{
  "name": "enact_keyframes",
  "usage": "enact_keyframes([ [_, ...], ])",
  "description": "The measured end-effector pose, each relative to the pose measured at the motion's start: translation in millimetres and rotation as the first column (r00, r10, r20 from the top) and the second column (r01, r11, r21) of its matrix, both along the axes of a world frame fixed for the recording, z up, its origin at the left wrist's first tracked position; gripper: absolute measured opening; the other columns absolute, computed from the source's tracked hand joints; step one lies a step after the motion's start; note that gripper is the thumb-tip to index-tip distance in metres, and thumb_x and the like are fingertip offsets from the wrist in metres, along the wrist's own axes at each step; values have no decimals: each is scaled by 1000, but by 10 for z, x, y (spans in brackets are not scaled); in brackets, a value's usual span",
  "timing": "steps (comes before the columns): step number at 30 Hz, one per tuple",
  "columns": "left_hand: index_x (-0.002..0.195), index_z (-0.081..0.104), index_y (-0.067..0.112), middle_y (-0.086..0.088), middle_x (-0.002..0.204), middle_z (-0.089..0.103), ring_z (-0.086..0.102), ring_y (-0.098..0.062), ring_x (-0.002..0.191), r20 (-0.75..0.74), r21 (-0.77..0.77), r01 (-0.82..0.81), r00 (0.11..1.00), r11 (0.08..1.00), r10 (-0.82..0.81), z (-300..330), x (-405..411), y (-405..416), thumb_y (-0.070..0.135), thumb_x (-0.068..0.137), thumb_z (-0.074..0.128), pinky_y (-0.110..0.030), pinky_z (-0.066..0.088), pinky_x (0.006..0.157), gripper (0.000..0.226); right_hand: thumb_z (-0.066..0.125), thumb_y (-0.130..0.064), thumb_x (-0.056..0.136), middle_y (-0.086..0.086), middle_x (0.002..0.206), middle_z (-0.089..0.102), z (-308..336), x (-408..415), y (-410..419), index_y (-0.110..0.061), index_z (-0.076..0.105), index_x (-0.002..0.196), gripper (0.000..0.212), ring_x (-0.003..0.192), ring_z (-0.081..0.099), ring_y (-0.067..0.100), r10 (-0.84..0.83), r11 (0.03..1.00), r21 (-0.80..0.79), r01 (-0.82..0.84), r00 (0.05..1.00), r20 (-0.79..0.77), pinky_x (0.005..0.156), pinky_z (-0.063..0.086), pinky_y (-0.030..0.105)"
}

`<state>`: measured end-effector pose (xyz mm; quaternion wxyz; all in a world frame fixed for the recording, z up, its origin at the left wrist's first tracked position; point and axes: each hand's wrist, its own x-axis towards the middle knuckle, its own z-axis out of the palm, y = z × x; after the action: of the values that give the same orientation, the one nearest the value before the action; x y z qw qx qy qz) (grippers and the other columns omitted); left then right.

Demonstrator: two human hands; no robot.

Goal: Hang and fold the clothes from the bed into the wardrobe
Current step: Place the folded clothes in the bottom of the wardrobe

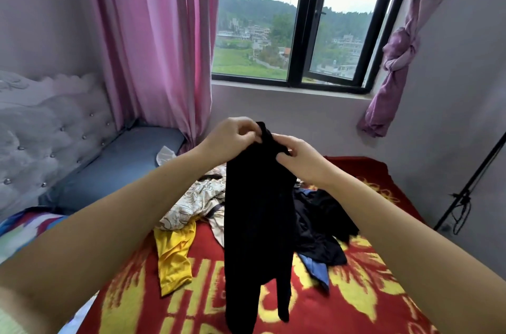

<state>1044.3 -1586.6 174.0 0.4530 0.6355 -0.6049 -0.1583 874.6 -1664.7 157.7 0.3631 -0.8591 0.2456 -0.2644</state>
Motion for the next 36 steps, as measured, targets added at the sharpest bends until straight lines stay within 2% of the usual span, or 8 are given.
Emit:
enact_keyframes([
  [2, 118, 56, 11, -7, 121, 56, 52, -18, 112, 396, -169, -44, 912, 985, 109, 4, 37, 7, 20, 84, 69, -30, 40, 99, 37, 40, 4, 92, 5, 120, 64, 36, -7, 16, -28, 62, 121, 48, 106, 64, 24, 30, 993, 110, -38, 997, 70, 95, 52, 40],
  [4, 124, 53, 9, -7, 130, 50, 45, -18, 122, 491, -100, 60, 871, 993, -3, -4, 70, -19, 27, 82, 73, -32, 33, 107, 50, 39, 4, 94, 7, 112, 69, 78, -2, 24, -25, 65, 116, 45, 104, 64, 31, 54, 984, 164, -71, 993, 105, 91, 52, 41],
  [7, 108, 65, 1, -9, 99, 65, 60, -13, 89, 236, -7, 134, 963, 991, -128, 9, 52, -25, 16, 91, 63, -27, 45, 83, 23, 41, 4, 94, 8, 110, 68, 136, -18, 12, -21, 65, 114, 40, 100, 65, 29, 68, 982, 162, -96, 983, 170, 90, 52, 41],
  [11, 97, 68, -1, 0, 79, 64, 54, 6, 67, 197, -111, 106, 977, 988, -83, 97, 61, -75, 8, 93, 58, -8, 40, 67, 14, 48, 1, 89, 6, 91, 63, 48, -88, -38, -22, 59, 109, 32, 70, 57, 19, 2, 991, 134, -26, 984, 177, 63, 45, 32],
  [19, 97, 70, 22, 10, 88, 70, 63, 7, 74, 283, 105, 194, 935, 975, -216, 584, 198, -107, 21, 92, 60, -6, 46, 69, 11, 56, -3, 88, -6, 89, 67, -933, -354, -155, -14, 65, 101, 20, 81, 62, 0, 118, 958, 279, -60, 973, -197, 67, 43, 7],
  [24, 103, 70, 12, 6, 86, 68, 58, 10, 68, 376, 10, 35, 926, 999, -36, 545, 455, -29, 19, 93, 60, 0, 40, 65, 16, 46, 1, 89, 3, 69, 57, -995, -512, -393, -11, 61, 79, 22, 62, 49, 12, -234, 964, 100, 245, 966, -113, 60, 36, 29],
  [28, 101, 71, 12, 3, 83, 66, 56, -1, 70, 364, -96, -75, 925, 993, 105, 353, 671, 82, 19, 93, 60, -1, 39, 64, 16, 43, -8, 94, -1, 60, 52, -813, -617, -427, -13, 55, 81, 19, 51, 43, 11, -472, 876, -34, 481, 869, 150, 51, 32, 20],
  [36, 69, 71, 39, 23, 57, 63, 56, 10, 50, 16, -160, -174, 984, 972, 179, 196, 991, 235, 25, 88, 67, -4, 40, 51, 25, 64, -14, 87, -8, 84, 64, -502, -706, -391, -15, 57, 112, 27, 71, 62, 10, -109, 889, -450, 86, 994, -25, 66, 46, 23],
])
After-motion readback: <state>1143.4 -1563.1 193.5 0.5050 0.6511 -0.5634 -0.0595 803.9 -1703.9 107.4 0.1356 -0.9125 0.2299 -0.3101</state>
